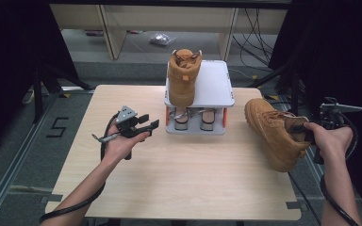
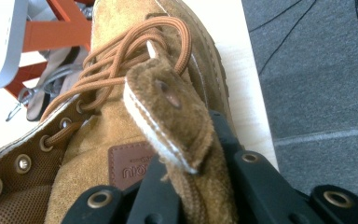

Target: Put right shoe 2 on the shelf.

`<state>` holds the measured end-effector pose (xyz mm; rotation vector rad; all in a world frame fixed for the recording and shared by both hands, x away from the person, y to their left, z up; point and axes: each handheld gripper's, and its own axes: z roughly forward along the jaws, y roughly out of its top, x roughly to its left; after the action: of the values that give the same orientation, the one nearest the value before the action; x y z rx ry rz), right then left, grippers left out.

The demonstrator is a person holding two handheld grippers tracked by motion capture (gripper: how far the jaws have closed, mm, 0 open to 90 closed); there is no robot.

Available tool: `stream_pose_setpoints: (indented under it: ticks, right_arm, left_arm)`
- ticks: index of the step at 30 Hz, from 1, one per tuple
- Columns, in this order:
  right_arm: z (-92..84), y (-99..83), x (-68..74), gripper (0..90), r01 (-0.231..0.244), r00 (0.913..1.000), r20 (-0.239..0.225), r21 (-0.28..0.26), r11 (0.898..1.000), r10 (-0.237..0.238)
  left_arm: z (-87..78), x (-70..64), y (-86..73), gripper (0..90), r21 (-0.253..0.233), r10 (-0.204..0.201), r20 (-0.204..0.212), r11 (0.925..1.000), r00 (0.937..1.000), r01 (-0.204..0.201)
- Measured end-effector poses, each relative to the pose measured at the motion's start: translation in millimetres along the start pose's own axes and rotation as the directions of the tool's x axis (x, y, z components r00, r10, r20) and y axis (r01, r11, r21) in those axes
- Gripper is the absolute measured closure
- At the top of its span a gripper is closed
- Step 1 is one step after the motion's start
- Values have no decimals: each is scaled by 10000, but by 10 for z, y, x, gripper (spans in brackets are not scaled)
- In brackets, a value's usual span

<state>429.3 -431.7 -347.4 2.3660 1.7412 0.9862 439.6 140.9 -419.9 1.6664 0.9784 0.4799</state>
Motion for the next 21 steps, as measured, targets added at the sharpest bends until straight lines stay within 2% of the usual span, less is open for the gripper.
stream_pose_setpoints:
  ticks: [3,4,7,8,9,10,11,13,15,16,17,19,20,21]
  right_arm:
    - [-3,13,6,856,-23,10000,-25,-28,10000,23]
    - [1,33,28,856,-176,9998,-40,-107,9998,175]
    - [-6,46,36,855,-120,9999,-116,-155,9998,118]
    - [-6,70,72,855,-252,9997,-54,-198,9995,251]
    - [-17,78,71,855,-107,9999,-2,-113,9999,107]
    - [-12,95,92,855,-199,9998,11,-183,9996,199]
    - [-9,102,101,855,-296,9994,-174,-219,9993,293]
    - [-11,116,112,855,-252,9996,-125,-231,9994,249]
    - [-4,144,161,855,-430,9988,-227,-311,9986,423]
    - [4,151,175,855,-485,9973,-580,-457,9978,458]
    - [7,152,175,855,-330,9978,-592,-524,9981,299]
    - [14,170,207,855,-303,9979,-589,-633,9975,266]
    - [14,175,232,855,-453,9979,-487,-566,9974,425]
    - [8,184,246,855,-392,9990,-211,-441,9983,383]
  left_arm:
    - [-10,12,0,475,-6,-4,-46,10000,10000,4]
    - [-12,24,0,474,7,-10,-77,10000,10000,10]
    - [-4,34,0,474,-12,-18,-77,10000,10000,17]
    - [6,39,2,474,-15,-48,-111,10000,9999,48]
    - [6,39,2,475,-15,-48,-111,10000,9999,48]
    - [15,43,4,474,1,-44,-107,10000,9999,44]
    - [14,44,6,474,23,-19,-110,10000,9999,19]
    - [14,42,6,474,16,-27,-112,10000,9999,27]
    - [10,37,5,475,-35,-37,-107,10000,9999,37]
    - [7,29,1,475,-61,-68,-94,10000,9999,68]
    - [6,22,-1,475,-54,-85,-98,9999,9999,84]
    - [4,21,-5,475,-11,-37,-88,10000,10000,37]
    - [5,21,-6,475,-16,-43,-84,10000,10000,43]
    - [5,22,-7,475,-15,-44,-81,10000,10000,43]
